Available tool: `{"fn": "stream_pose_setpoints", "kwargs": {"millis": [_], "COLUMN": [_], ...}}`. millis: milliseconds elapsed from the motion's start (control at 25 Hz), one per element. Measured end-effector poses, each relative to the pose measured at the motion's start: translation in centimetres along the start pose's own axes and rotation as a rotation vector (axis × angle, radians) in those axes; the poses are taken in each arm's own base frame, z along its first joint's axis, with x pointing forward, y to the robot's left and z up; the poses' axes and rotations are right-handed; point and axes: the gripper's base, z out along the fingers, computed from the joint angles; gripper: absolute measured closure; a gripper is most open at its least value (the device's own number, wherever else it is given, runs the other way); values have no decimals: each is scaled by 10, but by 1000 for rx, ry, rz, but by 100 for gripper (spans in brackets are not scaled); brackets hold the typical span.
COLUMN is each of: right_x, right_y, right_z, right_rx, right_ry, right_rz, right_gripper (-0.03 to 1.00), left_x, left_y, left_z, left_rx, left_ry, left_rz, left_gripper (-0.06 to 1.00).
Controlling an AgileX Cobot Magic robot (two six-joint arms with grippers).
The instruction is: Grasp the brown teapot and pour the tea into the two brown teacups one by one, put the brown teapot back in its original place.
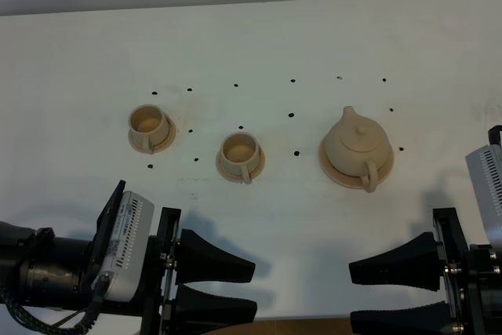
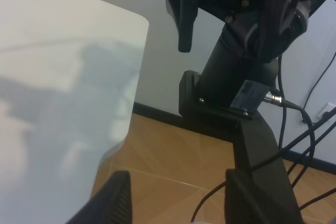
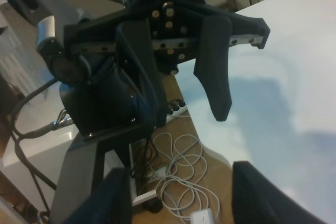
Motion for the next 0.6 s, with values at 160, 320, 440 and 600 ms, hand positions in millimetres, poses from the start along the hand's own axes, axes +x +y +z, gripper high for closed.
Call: {"fn": "stream_pose_setpoints", "kwargs": {"millis": [160,320,440,600], "right_x": [0,0,0,0], "right_y": [0,0,0,0], "right_z": [0,0,0,0], "right_rx": [0,0,0,3], "right_ry": [0,0,0,-1], "right_rz": [0,0,0,1], "right_gripper": [52,52,52,52], "left_x": [0,0,-1,-4], "left_y": [0,0,0,4], "left_z": [0,0,0,0], "left_rx": [0,0,-4,-27], "left_ry": [0,0,-6,-11], "left_rz": [0,-1,-6,-27], "left_gripper": [50,50,50,50]}}
